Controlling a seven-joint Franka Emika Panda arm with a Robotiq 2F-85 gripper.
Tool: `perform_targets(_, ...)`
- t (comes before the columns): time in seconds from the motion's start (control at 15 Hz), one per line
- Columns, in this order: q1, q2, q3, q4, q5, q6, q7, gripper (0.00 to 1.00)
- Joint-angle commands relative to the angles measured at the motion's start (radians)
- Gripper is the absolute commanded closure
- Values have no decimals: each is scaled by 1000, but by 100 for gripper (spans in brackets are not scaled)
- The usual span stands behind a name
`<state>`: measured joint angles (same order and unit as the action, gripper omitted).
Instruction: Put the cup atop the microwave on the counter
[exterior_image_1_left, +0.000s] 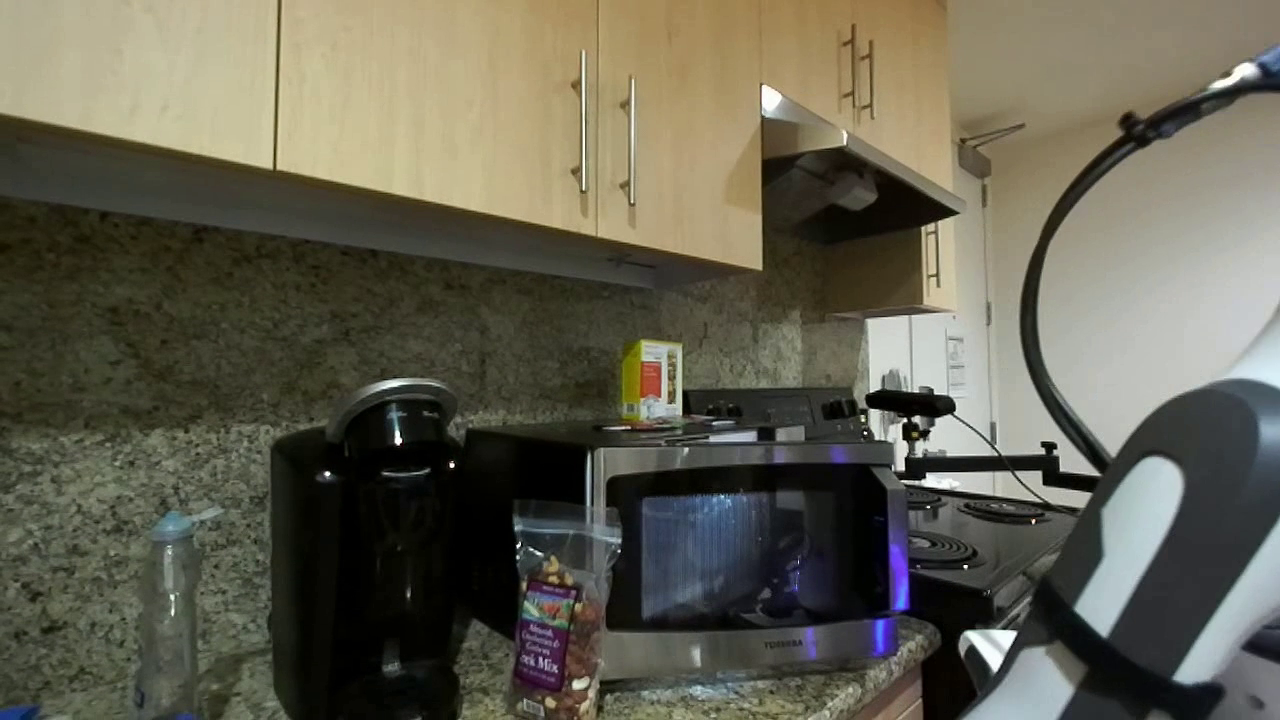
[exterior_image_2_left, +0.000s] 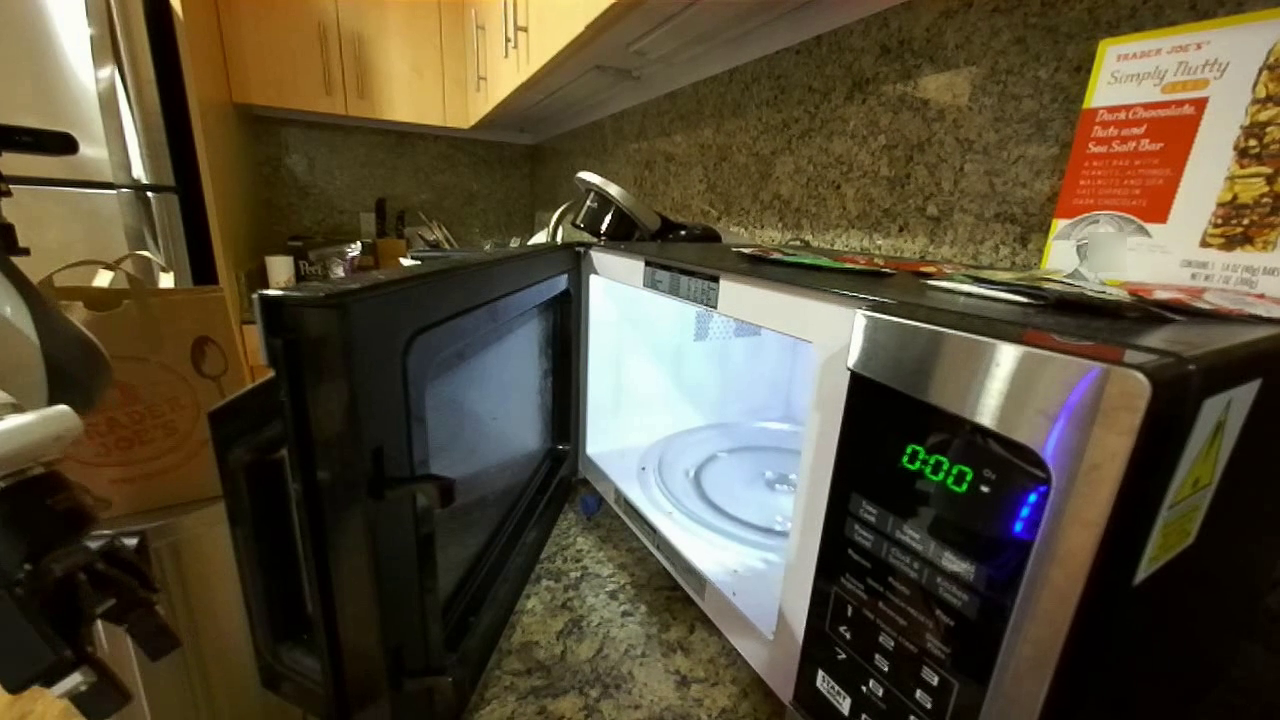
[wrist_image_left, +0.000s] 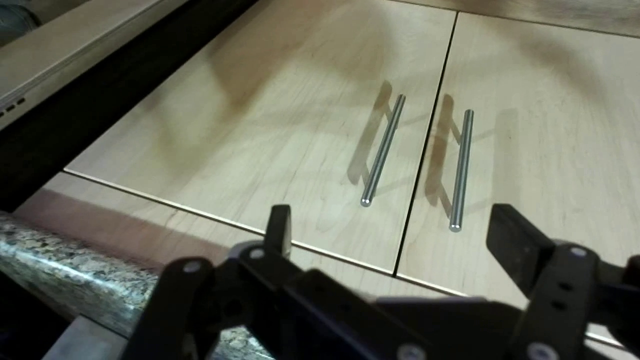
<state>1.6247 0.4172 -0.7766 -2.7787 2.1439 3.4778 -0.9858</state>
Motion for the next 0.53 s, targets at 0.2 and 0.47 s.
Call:
perform_targets(0.2,181,54,-117,0,143,-6,-42,0)
perform_targets(0.47,182,63,-127,0,143,-8,-42,0)
